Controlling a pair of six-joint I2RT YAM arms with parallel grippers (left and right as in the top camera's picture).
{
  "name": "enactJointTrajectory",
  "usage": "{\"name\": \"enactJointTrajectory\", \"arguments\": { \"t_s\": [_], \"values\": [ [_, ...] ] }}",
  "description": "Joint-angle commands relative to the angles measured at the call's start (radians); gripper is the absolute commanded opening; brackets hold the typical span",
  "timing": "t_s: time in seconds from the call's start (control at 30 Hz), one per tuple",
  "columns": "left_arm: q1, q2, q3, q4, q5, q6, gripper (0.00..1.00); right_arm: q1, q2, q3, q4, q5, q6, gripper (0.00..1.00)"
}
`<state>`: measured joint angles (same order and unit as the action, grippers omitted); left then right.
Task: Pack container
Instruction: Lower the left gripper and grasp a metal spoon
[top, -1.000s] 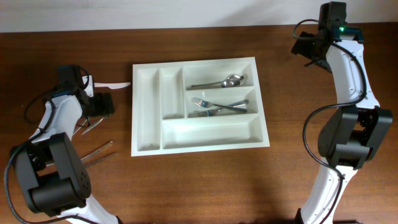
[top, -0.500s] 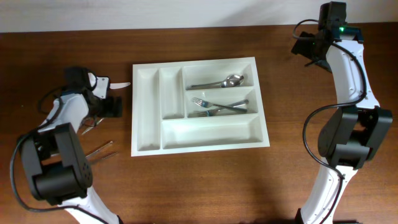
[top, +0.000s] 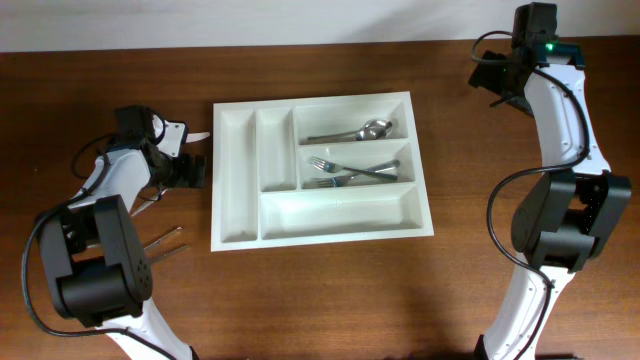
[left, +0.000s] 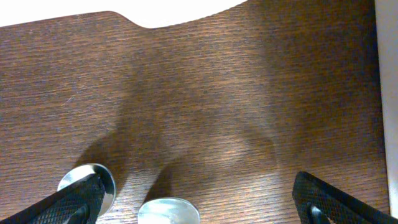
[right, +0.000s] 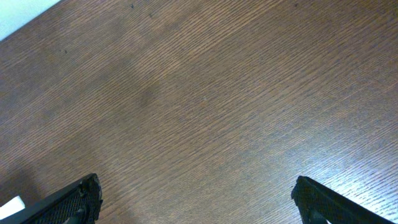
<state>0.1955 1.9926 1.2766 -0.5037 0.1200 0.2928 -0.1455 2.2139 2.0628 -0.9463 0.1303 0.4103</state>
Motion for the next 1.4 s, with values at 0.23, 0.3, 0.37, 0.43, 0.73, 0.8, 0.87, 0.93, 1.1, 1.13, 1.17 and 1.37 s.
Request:
{"name": "enactJointTrajectory", "arguments": {
  "t_s": [0.23, 0.3, 0.37, 0.43, 0.73, 0.8, 0.87, 0.93, 1.1, 1.13, 1.17, 1.37],
  "values": [
    [0.002, 0.005, 0.018, 0.003, -0.166, 0.016, 0.99, 0.0, 0.016, 0.016, 0.0, 0.002, 0.003, 0.99],
    [0.002, 0.005, 0.018, 0.003, -0.178, 0.016, 0.99, 0.0, 0.016, 0.016, 0.0, 0.002, 0.003, 0.99],
    [0.002, 0.005, 0.018, 0.003, -0.182, 0.016, 0.99, -0.001, 0.016, 0.016, 0.0, 0.002, 0.003, 0.99],
    [0.002, 0.005, 0.018, 0.003, -0.189, 0.015, 0.99, 0.0, 0.016, 0.016, 0.0, 0.002, 0.003, 0.99],
    [0.002, 0.005, 0.018, 0.026, -0.2, 0.015, 0.99, 0.0, 0.016, 0.016, 0.0, 0.002, 0.003, 0.99],
    [0.002, 0.005, 0.018, 0.037, -0.2, 0.008, 0.99, 0.0, 0.016, 0.016, 0.0, 0.002, 0.003, 0.99],
    [0.002, 0.005, 0.018, 0.037, -0.2, 0.007, 1.0, 0.0, 0.016, 0.016, 0.0, 0.002, 0.003, 0.99],
    [0.002, 0.005, 0.018, 0.036, -0.2, 0.006, 0.96, 0.0, 0.016, 0.016, 0.0, 0.002, 0.003, 0.99],
    [0.003, 0.005, 0.018, 0.041, -0.227, -0.019, 0.96, 0.0, 0.016, 0.016, 0.0, 0.002, 0.003, 0.99],
    [0.003, 0.005, 0.018, 0.047, -0.227, -0.019, 0.96, 0.0, 0.016, 0.016, 0.0, 0.002, 0.003, 0.99],
    [0.003, 0.005, 0.018, 0.057, -0.235, -0.019, 0.96, -0.001, 0.016, 0.016, 0.0, 0.002, 0.003, 0.99],
    [0.004, 0.005, 0.018, 0.127, -0.276, -0.054, 0.96, 0.0, 0.016, 0.016, 0.0, 0.002, 0.003, 0.99]
  ]
}}
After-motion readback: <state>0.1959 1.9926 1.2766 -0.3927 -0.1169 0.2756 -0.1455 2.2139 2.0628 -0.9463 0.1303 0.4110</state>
